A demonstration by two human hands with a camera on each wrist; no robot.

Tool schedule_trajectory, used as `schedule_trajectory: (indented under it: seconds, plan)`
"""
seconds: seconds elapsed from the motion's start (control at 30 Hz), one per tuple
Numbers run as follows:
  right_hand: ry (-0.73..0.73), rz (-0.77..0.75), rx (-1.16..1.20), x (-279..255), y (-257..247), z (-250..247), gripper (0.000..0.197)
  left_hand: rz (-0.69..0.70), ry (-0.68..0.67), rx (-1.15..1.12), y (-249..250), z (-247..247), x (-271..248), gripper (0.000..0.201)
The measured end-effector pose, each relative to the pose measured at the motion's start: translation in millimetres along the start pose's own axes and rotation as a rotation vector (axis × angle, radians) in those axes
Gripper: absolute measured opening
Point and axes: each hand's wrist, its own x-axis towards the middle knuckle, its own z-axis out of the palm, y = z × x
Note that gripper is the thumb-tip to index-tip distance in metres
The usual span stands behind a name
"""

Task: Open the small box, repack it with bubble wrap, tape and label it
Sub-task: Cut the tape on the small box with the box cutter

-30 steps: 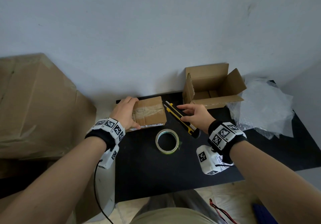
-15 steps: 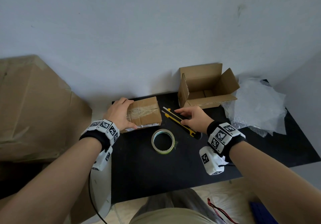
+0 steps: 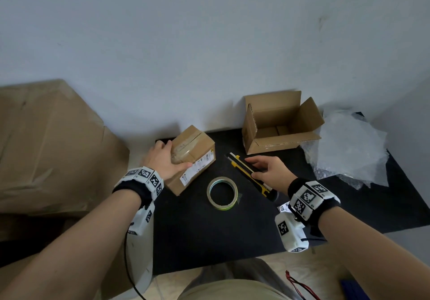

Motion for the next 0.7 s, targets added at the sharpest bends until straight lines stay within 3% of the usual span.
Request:
schedule_trajectory:
  seconds: [0.1, 0.23, 0.37, 0.47, 0.6, 0.7]
  plan:
    - [0.005, -0.005, 0.034, 5, -4, 4, 0.048, -0.013, -0.037, -0.017, 3, -4, -6, 0.093]
    - [0.021, -0.013, 0.061, 9, -7, 11, 0.047, 0.177, -0.053, 0.108, -5, -14, -14, 0.052]
    - [0.054, -0.003, 0.082, 9, -5, 13, 0.048, 0.39, -0.084, 0.376, -5, -30, -27, 0.071]
    - [0.067, 0.025, 0.101, 7, -1, 14, 0.049, 0.687, -0.046, 0.725, -1, -33, -20, 0.099]
    - [0.075, 0.043, 0.108, 3, 6, 16, 0.049, 0.858, -0.068, 0.913, 5, -30, -6, 0.093]
    - [0.081, 0.048, 0.129, 1, 9, 17, 0.048, 0.868, -0.083, 0.918, 11, -33, -4, 0.089]
